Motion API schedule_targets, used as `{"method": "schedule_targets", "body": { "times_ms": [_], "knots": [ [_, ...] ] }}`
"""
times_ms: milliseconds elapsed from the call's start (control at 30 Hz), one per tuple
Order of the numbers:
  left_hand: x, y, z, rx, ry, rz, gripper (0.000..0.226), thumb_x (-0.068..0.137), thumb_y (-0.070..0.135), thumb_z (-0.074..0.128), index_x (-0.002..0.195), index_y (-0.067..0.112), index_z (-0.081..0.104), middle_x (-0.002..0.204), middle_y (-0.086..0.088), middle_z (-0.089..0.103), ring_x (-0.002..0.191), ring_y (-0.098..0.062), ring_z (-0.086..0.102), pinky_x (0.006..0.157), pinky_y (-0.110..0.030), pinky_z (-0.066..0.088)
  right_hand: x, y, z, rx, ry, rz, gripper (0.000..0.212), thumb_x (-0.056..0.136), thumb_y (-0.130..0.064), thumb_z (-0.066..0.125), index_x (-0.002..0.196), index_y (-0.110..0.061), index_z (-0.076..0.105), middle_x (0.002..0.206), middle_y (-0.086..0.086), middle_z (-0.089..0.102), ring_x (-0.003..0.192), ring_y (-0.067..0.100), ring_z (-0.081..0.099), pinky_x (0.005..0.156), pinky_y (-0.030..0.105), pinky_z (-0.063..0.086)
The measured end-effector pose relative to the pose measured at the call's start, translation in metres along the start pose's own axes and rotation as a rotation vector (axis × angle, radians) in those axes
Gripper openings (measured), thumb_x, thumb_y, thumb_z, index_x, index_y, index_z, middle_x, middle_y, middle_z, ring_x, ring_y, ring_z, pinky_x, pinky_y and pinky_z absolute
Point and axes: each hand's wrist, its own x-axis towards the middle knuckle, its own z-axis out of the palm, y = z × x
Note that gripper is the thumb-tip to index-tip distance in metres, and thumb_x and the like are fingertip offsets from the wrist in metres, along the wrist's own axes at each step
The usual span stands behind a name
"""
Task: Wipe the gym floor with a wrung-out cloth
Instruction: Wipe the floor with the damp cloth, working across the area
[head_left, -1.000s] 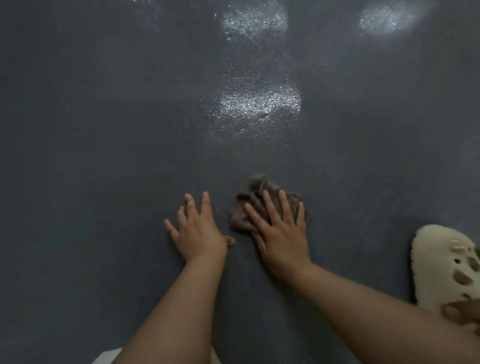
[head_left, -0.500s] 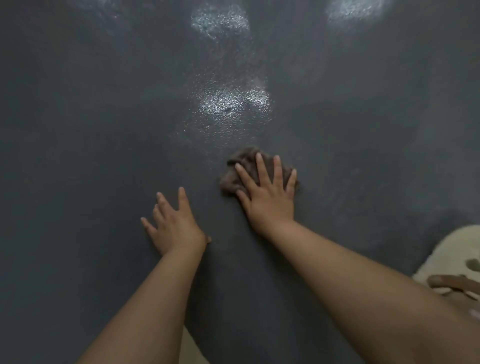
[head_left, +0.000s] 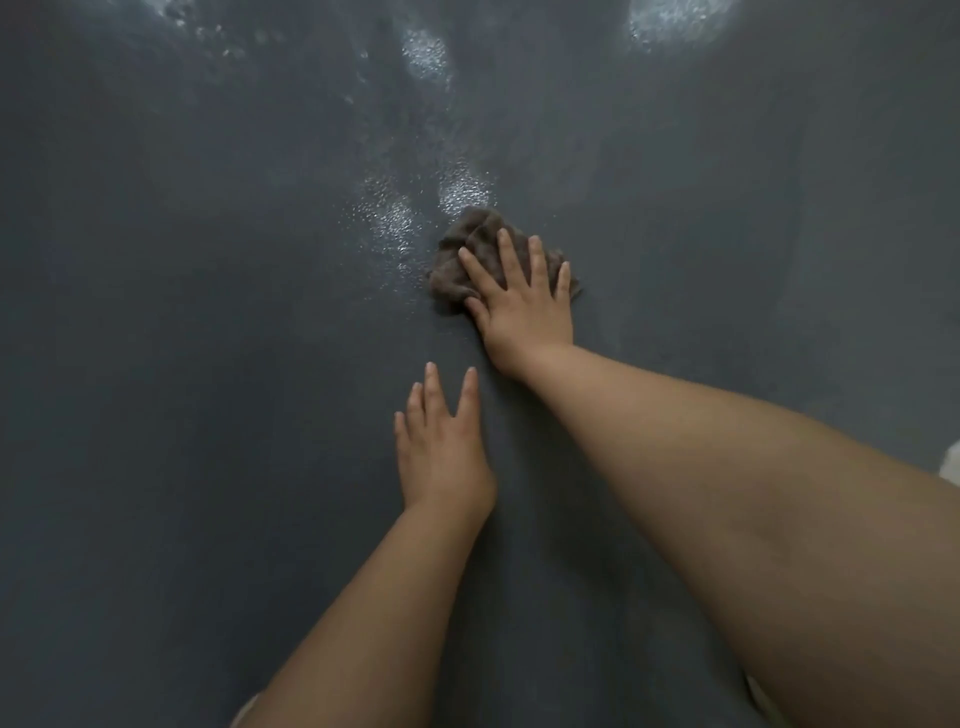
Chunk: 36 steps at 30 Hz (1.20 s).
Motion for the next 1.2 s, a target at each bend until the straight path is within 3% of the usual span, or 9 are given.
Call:
{"method": "schedule_targets", "body": {
  "times_ms": [167,267,433,567,700,833,933,1067,1200],
  "knots": [
    [0.001,0.008,-0.001,-0.016,0.004,0.008,0.101,0.088,0.024,0.062,0.147,0.029,-0.020,0.155,-0.011,-0.019,0.145,-0.027,-0.007,0.117,-0.036,0.004,-0.046,0.034,0.008,0.002,0.001,-0.001,0.052,0.100,-0.049,0.024,0.148,-0.045,0.004,0.159,-0.004,-0.008,0.145,0.027,-0.013,0.113,0.052,-0.011],
    [-0.001,0.017,0.001,0.001,-0.013,0.037,0.100,0.088,0.027,0.063,0.148,0.029,-0.017,0.156,-0.011,-0.018,0.145,-0.027,-0.006,0.117,-0.036,0.004,-0.083,0.054,0.022,0.013,0.037,0.032,0.052,0.097,-0.052,0.022,0.147,-0.043,0.015,0.160,-0.001,0.004,0.146,0.030,-0.003,0.113,0.053,-0.008],
    [-0.006,0.040,0.010,0.071,-0.046,0.127,0.100,0.087,0.028,0.064,0.149,0.029,-0.014,0.156,-0.011,-0.017,0.145,-0.028,-0.007,0.118,-0.038,0.005,-0.152,0.077,0.051,0.014,0.152,0.183,0.052,0.091,-0.050,0.029,0.140,-0.037,0.039,0.148,0.006,0.040,0.136,0.039,0.033,0.106,0.061,0.021],
    [-0.005,0.061,0.019,0.112,-0.057,0.140,0.100,0.086,0.022,0.066,0.149,0.030,-0.012,0.155,-0.016,-0.019,0.145,-0.031,-0.008,0.117,-0.038,0.004,-0.211,0.079,0.074,0.034,0.223,0.333,0.049,0.098,-0.053,0.012,0.139,-0.036,0.033,0.145,0.009,0.044,0.134,0.037,0.026,0.106,0.058,0.017],
    [0.004,0.071,0.020,0.214,-0.055,0.142,0.102,0.084,0.021,0.067,0.149,0.031,-0.011,0.153,-0.021,-0.019,0.145,-0.032,-0.008,0.117,-0.040,0.002,-0.213,0.076,0.078,0.032,0.250,0.409,0.049,0.091,-0.051,0.031,0.137,-0.037,0.035,0.143,0.011,0.046,0.131,0.039,0.027,0.104,0.062,0.019],
    [0.009,0.075,0.018,0.328,-0.046,0.155,0.100,0.084,0.027,0.068,0.150,0.029,-0.007,0.155,-0.023,-0.011,0.145,-0.033,-0.001,0.117,-0.042,0.004,-0.173,0.085,0.060,0.064,0.210,0.415,0.051,0.087,-0.050,0.035,0.135,-0.036,0.039,0.141,0.011,0.048,0.130,0.041,0.030,0.096,0.071,0.027],
    [0.011,0.078,0.018,0.374,-0.042,0.152,0.094,0.087,0.028,0.064,0.150,0.027,-0.006,0.155,-0.025,-0.006,0.145,-0.034,0.002,0.117,-0.043,0.004,-0.127,0.100,0.034,0.077,0.204,0.381,0.053,0.088,-0.051,0.033,0.138,-0.037,0.044,0.149,0.010,0.039,0.135,0.044,0.031,0.101,0.070,0.020],
    [0.012,0.081,0.018,0.412,-0.057,0.144,0.093,0.089,0.025,0.063,0.150,0.024,-0.008,0.154,-0.028,-0.006,0.145,-0.035,0.003,0.116,-0.045,0.005,-0.054,0.132,-0.004,0.056,0.076,0.316,0.055,0.097,-0.054,0.027,0.148,-0.045,0.007,0.160,-0.002,-0.007,0.145,0.034,-0.011,0.110,0.061,-0.006],
    [0.013,0.085,0.018,0.434,-0.067,0.135,0.093,0.088,0.022,0.064,0.149,0.022,-0.006,0.152,-0.032,-0.006,0.144,-0.039,0.005,0.116,-0.045,0.006,-0.024,0.151,-0.023,0.068,0.010,0.300,0.054,0.099,-0.052,0.023,0.148,-0.046,0.000,0.159,-0.004,-0.014,0.144,0.031,-0.016,0.112,0.058,-0.007]
  ]
}}
